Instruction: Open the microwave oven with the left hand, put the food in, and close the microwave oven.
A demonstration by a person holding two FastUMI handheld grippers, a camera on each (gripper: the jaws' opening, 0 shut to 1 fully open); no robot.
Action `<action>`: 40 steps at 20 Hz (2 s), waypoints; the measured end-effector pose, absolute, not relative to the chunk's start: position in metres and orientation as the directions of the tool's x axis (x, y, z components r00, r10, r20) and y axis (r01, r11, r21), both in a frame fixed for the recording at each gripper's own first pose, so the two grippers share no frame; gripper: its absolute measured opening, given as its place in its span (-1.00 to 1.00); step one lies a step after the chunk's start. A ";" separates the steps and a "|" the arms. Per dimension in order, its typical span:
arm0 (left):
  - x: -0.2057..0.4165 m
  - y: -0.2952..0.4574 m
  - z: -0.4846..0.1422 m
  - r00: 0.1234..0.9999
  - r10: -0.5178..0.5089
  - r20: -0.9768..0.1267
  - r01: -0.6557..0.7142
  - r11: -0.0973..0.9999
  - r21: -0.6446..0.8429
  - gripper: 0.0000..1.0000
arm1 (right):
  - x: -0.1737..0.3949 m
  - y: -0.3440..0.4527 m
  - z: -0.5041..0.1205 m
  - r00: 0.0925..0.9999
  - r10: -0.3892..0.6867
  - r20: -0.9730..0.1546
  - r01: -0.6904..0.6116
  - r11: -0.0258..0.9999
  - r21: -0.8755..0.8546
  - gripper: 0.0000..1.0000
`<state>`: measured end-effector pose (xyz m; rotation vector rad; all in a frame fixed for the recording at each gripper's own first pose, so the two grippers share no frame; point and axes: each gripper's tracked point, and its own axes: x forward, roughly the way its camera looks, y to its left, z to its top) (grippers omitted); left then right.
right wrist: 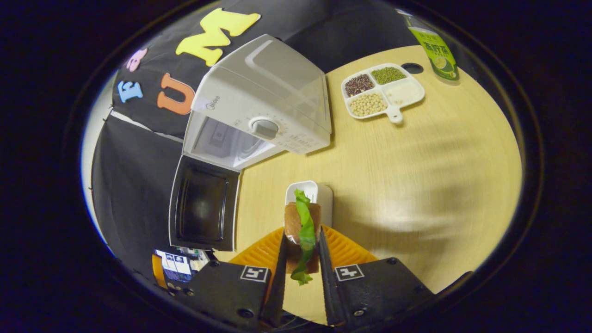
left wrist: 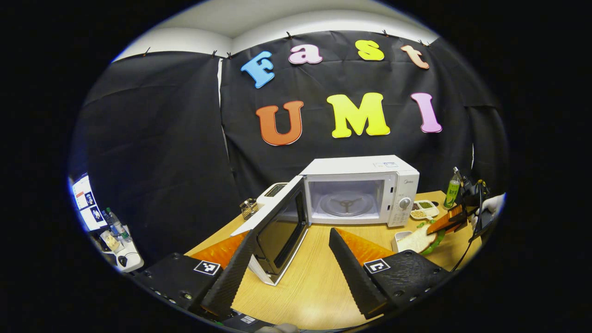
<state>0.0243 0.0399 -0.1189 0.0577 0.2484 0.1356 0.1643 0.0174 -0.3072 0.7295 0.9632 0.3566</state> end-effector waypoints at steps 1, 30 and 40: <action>0.023 0.041 -0.117 0.960 0.144 -0.238 -0.129 0.989 0.078 0.93 | 0.165 0.019 -0.301 0.545 0.578 -0.607 0.027 0.711 0.702 -0.25; 0.044 0.108 -0.106 0.977 -0.093 -0.192 0.114 0.988 0.103 0.93 | 0.308 0.234 -0.209 0.986 0.122 -0.114 0.019 0.599 0.800 -0.29; 0.060 0.130 -0.116 0.975 -0.069 -0.210 0.096 0.988 0.122 0.93 | 0.417 0.241 -0.241 0.991 -0.100 -0.087 0.125 0.486 0.865 -0.29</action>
